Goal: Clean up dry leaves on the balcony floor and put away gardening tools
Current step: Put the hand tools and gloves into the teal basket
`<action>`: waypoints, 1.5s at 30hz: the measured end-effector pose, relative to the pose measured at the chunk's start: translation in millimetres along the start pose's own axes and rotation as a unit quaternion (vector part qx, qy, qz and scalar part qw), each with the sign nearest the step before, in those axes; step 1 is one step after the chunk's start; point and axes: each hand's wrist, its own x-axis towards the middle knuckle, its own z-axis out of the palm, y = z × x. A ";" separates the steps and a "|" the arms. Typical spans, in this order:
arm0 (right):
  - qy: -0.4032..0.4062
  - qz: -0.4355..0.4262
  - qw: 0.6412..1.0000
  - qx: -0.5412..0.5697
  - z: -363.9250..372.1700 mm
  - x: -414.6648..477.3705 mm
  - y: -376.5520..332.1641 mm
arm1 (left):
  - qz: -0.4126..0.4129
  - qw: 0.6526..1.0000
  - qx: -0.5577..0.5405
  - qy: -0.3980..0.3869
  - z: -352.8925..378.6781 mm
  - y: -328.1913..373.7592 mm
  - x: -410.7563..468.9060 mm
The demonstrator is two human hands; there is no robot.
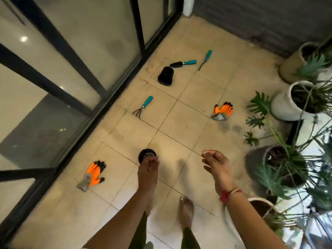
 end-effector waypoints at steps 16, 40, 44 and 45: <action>-0.022 0.025 0.999 0.005 106.7 -52.0 -29.4 | 0.007 0.999 -0.034 -0.001 -120.6 58.3 51.7; 0.410 -0.068 0.905 0.092 -3.2 -131.4 151.9 | 0.086 0.887 0.254 -0.377 36.6 -25.6 -27.2; 0.507 -0.047 0.860 0.033 -11.4 -175.6 194.2 | 0.115 0.827 0.336 -0.436 37.5 -65.4 -68.7; 0.526 -0.037 0.849 0.027 -14.8 -185.9 209.3 | 0.119 0.807 0.358 -0.454 35.1 -77.0 -79.9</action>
